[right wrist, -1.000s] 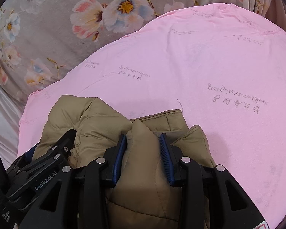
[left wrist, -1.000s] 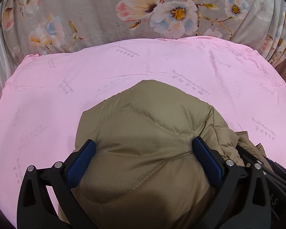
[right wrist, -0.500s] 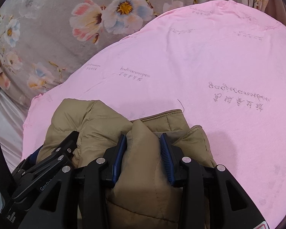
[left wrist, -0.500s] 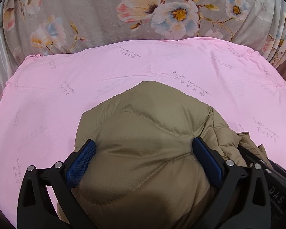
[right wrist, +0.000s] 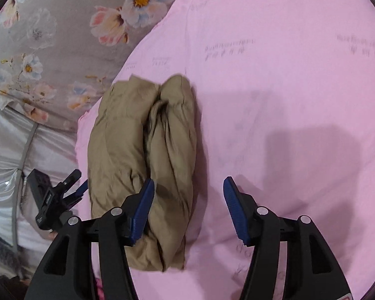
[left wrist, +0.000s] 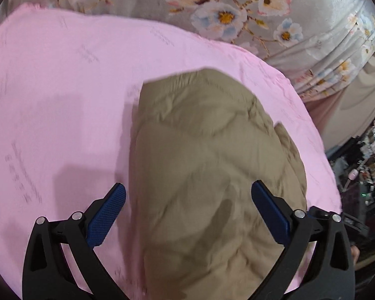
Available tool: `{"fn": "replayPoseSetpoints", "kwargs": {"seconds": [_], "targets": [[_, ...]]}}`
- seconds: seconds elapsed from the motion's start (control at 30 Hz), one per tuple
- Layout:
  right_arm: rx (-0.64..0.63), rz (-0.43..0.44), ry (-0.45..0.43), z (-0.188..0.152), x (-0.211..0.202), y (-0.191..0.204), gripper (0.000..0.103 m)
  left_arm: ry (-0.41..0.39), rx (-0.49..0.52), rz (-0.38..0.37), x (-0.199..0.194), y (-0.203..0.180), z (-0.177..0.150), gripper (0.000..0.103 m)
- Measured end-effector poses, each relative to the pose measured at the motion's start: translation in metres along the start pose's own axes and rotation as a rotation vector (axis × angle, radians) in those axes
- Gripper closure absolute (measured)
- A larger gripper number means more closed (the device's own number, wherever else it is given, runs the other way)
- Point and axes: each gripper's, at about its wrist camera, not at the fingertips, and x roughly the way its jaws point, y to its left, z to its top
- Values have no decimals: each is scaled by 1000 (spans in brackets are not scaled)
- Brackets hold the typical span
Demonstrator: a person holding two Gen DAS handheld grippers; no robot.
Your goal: Fold large clothes
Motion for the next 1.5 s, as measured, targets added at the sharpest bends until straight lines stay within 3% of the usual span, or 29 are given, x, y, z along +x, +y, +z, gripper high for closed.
{"fn": "replayPoseSetpoints", "kwargs": {"seconds": [0.1, 0.2, 0.27, 0.3, 0.53, 0.57, 0.63, 0.67, 0.73, 0.8, 0.9, 1.03, 1.2, 1.37, 1.5], "targets": [[1, 57, 62, -19, 23, 2, 46, 61, -21, -66, 6, 10, -19, 5], [-55, 35, 33, -27, 32, 18, 41, 115, -37, -94, 24, 14, -32, 5], [-49, 58, 42, -27, 42, 25, 41, 150, -81, -164, 37, 17, -40, 5], [-55, 62, 39, -27, 48, 29, 41, 145, -106, -191, 41, 18, -42, 5], [-80, 82, -9, -16, 67, 44, 41, 87, -78, -189, 51, 7, -36, 5], [-84, 95, -10, -15, 69, 45, 46, 79, -71, -189, 51, 5, -34, 5], [-102, 117, -25, -14, 71, 50, 58, 44, -44, -177, 48, 2, -31, 11], [-137, 107, -43, -14, 70, 57, 67, 14, -9, -160, 44, -2, -28, 19], [-219, 94, -98, -11, 61, 79, 76, -38, 49, -143, 32, -10, -21, 31], [-280, 97, -153, -7, 53, 102, 80, -72, 75, -162, 22, -11, -12, 40], [-382, 90, -232, 0, 42, 139, 85, -148, 127, -177, 1, -15, 5, 45], [-539, 78, -354, 8, 30, 196, 86, -294, 232, -148, -33, -27, 33, 48], [-657, 121, -438, 32, 31, 249, 86, -440, 276, -137, -73, -20, 74, 48], [-726, 156, -458, 59, 58, 292, 86, -542, 283, -79, -95, 4, 110, 48], [-740, 174, -431, 81, 98, 314, 85, -566, 263, -44, -91, 36, 133, 47]]}}
